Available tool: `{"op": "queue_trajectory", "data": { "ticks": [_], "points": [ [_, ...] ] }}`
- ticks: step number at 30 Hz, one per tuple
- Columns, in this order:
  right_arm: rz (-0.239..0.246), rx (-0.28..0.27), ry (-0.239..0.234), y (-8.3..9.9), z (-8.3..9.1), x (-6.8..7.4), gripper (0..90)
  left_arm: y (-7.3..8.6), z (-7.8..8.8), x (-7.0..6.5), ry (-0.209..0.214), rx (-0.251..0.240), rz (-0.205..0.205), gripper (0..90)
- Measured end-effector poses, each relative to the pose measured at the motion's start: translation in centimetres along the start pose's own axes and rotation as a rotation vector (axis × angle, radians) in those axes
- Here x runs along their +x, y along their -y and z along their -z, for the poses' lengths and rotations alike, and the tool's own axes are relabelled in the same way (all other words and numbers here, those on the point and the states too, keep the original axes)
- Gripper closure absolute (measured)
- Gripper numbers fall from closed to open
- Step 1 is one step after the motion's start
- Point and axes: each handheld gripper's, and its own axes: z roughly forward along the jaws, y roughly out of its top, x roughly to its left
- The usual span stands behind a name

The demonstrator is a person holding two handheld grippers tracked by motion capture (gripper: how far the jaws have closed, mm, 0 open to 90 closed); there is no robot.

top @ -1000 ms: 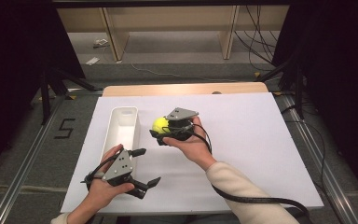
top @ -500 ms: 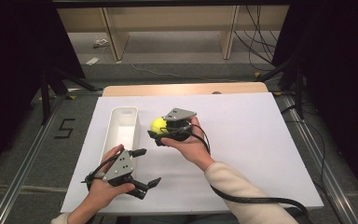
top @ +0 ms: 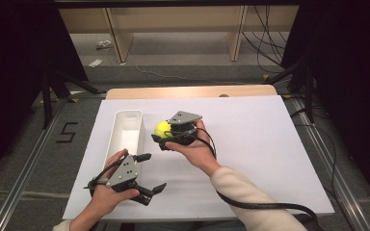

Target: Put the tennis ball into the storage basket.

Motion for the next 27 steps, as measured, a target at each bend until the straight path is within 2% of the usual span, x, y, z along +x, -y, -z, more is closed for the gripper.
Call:
{"op": "queue_trajectory", "data": {
  "ticks": [27],
  "points": [
    [0.003, 0.004, -0.011, -0.59, -0.66, 0.29, 25.9, 0.02, -0.02, -0.01, 0.003, 0.002, -0.001, 0.0]
  ]
}}
